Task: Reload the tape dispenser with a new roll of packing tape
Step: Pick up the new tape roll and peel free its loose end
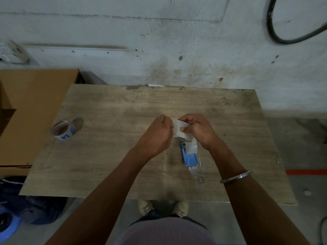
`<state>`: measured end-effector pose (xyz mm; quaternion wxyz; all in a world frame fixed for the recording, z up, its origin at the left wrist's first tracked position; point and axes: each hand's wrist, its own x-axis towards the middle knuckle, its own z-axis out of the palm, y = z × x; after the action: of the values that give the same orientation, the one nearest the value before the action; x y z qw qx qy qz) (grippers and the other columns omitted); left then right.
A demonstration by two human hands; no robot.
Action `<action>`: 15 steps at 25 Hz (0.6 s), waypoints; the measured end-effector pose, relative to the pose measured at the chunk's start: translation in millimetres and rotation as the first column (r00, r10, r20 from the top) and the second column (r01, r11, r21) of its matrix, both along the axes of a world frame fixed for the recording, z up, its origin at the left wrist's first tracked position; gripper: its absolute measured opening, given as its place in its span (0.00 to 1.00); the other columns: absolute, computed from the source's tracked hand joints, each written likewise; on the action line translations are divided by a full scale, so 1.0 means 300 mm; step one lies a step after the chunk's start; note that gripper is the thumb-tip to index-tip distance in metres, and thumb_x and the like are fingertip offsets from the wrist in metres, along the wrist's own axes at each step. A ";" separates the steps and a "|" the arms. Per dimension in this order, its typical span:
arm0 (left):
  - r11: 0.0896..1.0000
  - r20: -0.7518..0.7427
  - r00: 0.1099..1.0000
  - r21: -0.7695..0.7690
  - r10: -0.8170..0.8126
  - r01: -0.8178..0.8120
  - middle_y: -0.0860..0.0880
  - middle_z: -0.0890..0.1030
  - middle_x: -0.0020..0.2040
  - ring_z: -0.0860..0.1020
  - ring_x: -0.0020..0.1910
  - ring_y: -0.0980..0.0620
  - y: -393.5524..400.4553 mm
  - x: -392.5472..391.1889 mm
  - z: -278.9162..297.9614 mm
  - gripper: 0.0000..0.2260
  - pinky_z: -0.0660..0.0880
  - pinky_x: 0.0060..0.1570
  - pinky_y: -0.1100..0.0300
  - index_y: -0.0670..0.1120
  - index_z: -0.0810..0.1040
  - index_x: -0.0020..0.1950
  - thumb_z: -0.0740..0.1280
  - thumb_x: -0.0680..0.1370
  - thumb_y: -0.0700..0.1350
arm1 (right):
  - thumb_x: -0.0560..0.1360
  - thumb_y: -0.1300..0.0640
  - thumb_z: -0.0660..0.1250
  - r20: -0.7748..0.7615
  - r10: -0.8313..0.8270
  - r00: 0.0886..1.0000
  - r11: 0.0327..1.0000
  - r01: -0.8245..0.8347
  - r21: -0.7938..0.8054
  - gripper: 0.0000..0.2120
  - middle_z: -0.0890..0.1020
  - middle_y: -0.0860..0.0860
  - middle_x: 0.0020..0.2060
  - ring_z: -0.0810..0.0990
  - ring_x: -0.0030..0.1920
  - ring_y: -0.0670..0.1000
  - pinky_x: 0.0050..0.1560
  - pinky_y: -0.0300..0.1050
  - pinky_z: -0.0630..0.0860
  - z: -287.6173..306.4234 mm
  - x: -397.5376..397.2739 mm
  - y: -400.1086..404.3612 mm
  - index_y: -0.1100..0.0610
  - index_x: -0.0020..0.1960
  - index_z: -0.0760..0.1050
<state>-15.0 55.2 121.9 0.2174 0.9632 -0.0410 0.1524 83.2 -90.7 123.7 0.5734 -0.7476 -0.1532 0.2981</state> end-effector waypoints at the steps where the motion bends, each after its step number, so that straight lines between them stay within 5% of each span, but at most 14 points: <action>1: 0.999 0.027 0.999 0.042 -0.030 0.028 0.40 0.75 0.37 0.74 0.33 0.45 -0.002 -0.001 -0.003 0.05 0.75 0.31 0.51 0.36 0.75 0.40 0.68 0.73 0.30 | 0.67 0.74 0.68 -0.006 0.006 1.000 1.000 -0.006 0.007 0.13 0.84 0.57 0.42 0.82 0.42 0.52 0.43 0.43 0.77 0.000 0.003 0.000 0.63 0.48 0.82; 5: 0.998 -0.125 0.991 0.045 0.054 -0.049 0.37 0.76 0.48 0.75 0.46 0.40 -0.005 0.008 0.010 0.04 0.73 0.45 0.51 0.35 0.75 0.50 0.63 0.79 0.35 | 0.66 0.74 0.68 -0.003 0.033 0.999 0.999 -0.033 -0.004 0.13 0.84 0.59 0.43 0.82 0.43 0.54 0.46 0.47 0.77 -0.006 0.010 -0.001 0.62 0.46 0.83; 7: 0.999 -0.056 0.997 0.024 0.046 -0.044 0.37 0.76 0.43 0.75 0.40 0.41 0.003 0.011 -0.007 0.01 0.76 0.40 0.49 0.35 0.74 0.46 0.64 0.77 0.32 | 0.63 0.72 0.68 -0.019 0.057 0.998 0.998 -0.057 0.024 0.13 0.85 0.57 0.41 0.82 0.41 0.53 0.44 0.45 0.78 -0.007 0.007 -0.003 0.60 0.44 0.83; 12: 0.920 -0.115 0.973 -0.321 0.198 -0.225 0.49 0.77 0.47 0.76 0.42 0.54 0.073 0.024 -0.034 0.03 0.76 0.44 0.56 0.43 0.78 0.50 0.67 0.78 0.41 | 0.58 0.65 0.68 -0.036 0.057 0.998 0.994 -0.053 0.095 0.14 0.85 0.56 0.40 0.82 0.41 0.54 0.44 0.46 0.76 -0.018 0.009 -0.015 0.59 0.42 0.83; 15: 0.816 -0.164 0.983 -0.555 0.085 -0.163 0.55 0.80 0.53 0.79 0.51 0.60 0.069 0.009 -0.010 0.15 0.75 0.47 0.68 0.52 0.79 0.61 0.73 0.75 0.50 | 0.59 0.65 0.68 -0.015 0.080 0.997 0.987 -0.077 0.142 0.14 0.84 0.60 0.41 0.82 0.42 0.57 0.45 0.48 0.76 -0.024 0.015 -0.021 0.62 0.44 0.83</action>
<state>-12.2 75.9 118.7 0.4849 0.8639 0.0834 0.1075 87.7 -97.0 116.4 0.6143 -0.6954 -0.1970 0.3166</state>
